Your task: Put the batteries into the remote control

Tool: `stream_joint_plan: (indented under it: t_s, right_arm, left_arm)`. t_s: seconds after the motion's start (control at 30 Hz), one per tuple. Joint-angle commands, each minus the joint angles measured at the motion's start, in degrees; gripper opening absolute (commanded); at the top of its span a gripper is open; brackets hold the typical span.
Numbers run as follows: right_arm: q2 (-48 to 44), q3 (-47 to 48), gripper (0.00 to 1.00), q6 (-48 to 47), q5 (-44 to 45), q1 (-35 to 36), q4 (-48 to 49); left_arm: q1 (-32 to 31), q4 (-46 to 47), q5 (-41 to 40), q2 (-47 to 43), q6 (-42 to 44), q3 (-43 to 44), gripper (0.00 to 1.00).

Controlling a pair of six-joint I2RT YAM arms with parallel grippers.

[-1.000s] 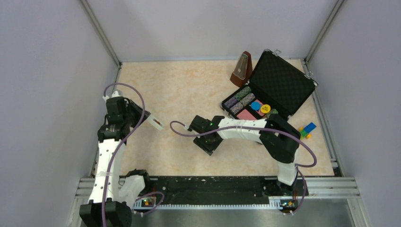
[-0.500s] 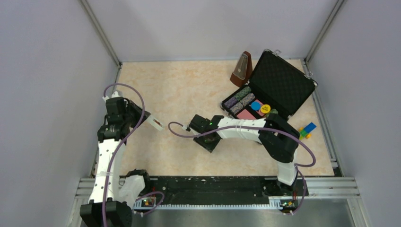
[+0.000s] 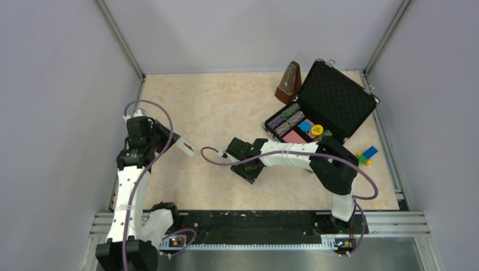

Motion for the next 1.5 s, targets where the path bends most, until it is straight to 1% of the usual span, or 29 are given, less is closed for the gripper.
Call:
stream_joint_plan:
  t_s: [0.0,0.33,0.57,0.7,0.83,0.97,1.07,1.13,1.27,1.37,1.43,1.47]
  right_arm:
    - [-0.92,-1.55,0.42,-0.15,-1.84,0.45,-1.79]
    - [0.39,-0.64,0.25,-0.41,-0.94,0.36,-1.07]
    - [-4.58,-0.66,0.25,2.14,1.78,0.36,0.39]
    - [-7.25,-0.57,0.27,3.19,2.91,0.43,0.60]
    - [-9.18,-0.86,0.28,4.35,3.69,0.39,0.60]
    - [-11.22,-1.49,0.28,5.68,3.94,0.39,0.60]
    - [-13.21,-1.73,0.28,7.01,3.38,0.40,0.60]
    - [-14.94,-1.65,0.28,7.88,2.59,0.39,0.60]
    - [-19.24,-1.36,0.29,10.38,-0.65,0.31,0.51]
    - [-21.71,-1.02,0.29,12.17,-2.60,0.29,0.12]
    - [-22.75,-0.78,0.29,13.18,-2.90,0.33,-0.41]
    - [-23.22,-0.79,0.29,13.75,-4.49,0.35,-0.53]
  left_arm:
    - [0.51,1.95,1.26,-1.14,0.21,-0.07,0.00]
    - [0.60,2.00,1.64,-1.24,0.16,-0.24,0.00]
    - [0.60,3.42,4.09,-0.92,-0.13,-1.63,0.00]
    - [0.60,5.11,7.30,-0.44,-0.86,-3.43,0.00]
    - [0.55,7.21,12.20,0.65,-1.66,-5.22,0.00]
    - [0.40,12.39,21.14,2.43,-3.21,-8.66,0.00]
    - [-0.15,21.07,28.60,3.69,-6.36,-13.63,0.00]
    - [-1.16,27.08,31.38,4.08,-7.42,-16.14,0.00]
    - [-5.98,30.72,31.21,3.64,-6.14,-17.55,0.00]
    - [-10.85,32.45,28.18,2.94,-5.13,-18.00,0.00]
    - [-13.19,36.68,27.46,3.10,-5.96,-19.15,0.00]
    - [-14.41,39.23,27.19,3.27,-6.66,-20.05,0.00]
